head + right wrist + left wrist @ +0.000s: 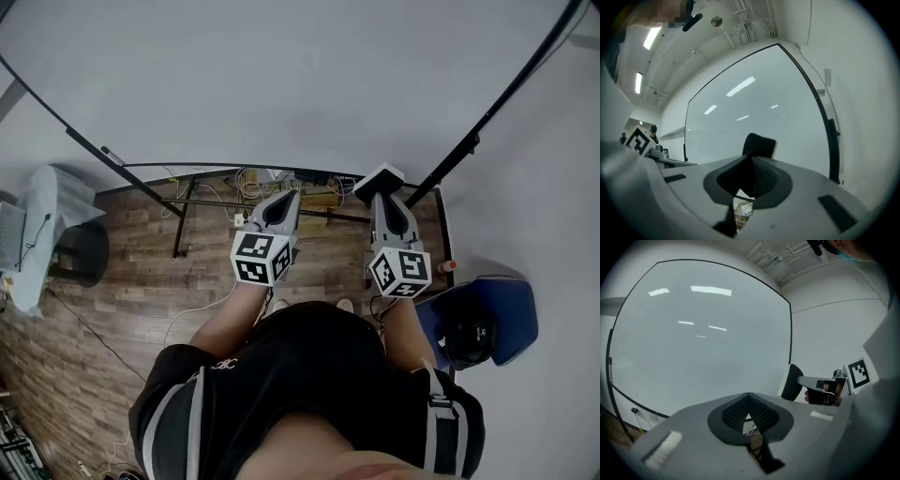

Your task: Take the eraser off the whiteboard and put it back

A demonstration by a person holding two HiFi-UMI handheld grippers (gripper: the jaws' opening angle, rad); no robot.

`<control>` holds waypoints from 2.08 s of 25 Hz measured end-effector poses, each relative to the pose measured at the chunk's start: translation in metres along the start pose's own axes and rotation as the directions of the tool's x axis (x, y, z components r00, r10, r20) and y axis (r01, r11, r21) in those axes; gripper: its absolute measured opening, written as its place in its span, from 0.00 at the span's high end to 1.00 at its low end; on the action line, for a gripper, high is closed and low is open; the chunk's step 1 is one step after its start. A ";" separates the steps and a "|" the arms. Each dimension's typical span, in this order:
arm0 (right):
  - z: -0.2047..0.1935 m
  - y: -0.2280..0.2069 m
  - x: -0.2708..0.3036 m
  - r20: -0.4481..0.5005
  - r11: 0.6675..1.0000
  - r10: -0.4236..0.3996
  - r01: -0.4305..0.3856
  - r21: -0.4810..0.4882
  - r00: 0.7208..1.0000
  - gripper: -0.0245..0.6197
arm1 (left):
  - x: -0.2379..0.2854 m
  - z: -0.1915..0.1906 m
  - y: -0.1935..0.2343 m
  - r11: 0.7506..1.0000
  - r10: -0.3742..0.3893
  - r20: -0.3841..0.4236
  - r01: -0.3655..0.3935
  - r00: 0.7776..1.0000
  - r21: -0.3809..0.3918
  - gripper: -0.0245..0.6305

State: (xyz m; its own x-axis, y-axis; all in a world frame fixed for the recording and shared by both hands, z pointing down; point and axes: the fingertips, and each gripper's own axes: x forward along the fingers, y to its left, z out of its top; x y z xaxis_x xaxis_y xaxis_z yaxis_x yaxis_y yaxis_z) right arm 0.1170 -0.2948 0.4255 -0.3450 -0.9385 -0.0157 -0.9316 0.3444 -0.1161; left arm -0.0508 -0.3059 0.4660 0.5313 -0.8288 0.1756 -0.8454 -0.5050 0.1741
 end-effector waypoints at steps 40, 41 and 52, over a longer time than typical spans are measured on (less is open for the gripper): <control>-0.113 -0.048 0.099 -0.287 0.943 0.042 -0.133 -0.306 0.957 0.92 | -0.055 -0.036 0.036 0.952 0.283 -0.064 -0.288 0.957 -0.104 0.95; -0.118 -0.049 0.103 -0.298 0.940 0.044 -0.141 -0.312 0.954 0.92 | -0.059 -0.037 0.039 0.948 0.295 -0.065 -0.301 0.953 -0.107 0.95; -0.145 -0.058 0.130 -0.373 0.940 -0.026 -0.104 -0.325 0.927 0.92 | -0.091 -0.038 0.060 0.917 0.376 -0.079 -0.383 0.923 -0.114 0.95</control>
State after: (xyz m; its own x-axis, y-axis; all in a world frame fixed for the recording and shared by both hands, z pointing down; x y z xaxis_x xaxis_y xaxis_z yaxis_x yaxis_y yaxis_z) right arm 0.1092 -0.4329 0.5739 -0.3384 -0.8698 0.3591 -0.8769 0.4299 0.2151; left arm -0.1477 -0.2512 0.4970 0.1772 -0.9361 0.3037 -0.9720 -0.1181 0.2029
